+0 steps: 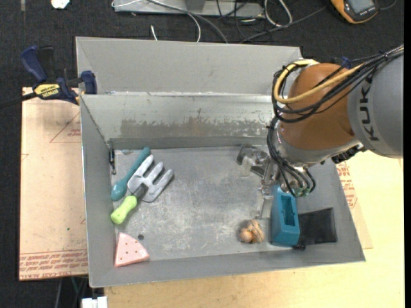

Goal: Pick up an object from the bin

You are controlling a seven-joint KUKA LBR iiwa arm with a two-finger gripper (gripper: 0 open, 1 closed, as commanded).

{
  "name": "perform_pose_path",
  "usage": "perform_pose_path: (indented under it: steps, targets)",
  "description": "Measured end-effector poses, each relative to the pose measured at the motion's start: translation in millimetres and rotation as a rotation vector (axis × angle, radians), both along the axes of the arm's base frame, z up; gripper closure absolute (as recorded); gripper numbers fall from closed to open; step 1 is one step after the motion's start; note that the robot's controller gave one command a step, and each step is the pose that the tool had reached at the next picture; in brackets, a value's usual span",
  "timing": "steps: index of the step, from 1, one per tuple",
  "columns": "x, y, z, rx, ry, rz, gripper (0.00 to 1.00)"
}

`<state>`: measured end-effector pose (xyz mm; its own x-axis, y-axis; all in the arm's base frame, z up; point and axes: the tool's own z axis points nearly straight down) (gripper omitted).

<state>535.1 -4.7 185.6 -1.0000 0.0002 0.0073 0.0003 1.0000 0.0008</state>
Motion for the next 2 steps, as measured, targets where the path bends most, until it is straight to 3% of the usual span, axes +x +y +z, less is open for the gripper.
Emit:
perform_pose_path:
  steps: [1, 2]
  targets:
    - [1.6, 0.0, 4.6, 0.0, -0.008, 0.0, 0.0]
    - [-23.2, -12.6, -52.2, 0.001, -0.01, 0.142, 0.0]
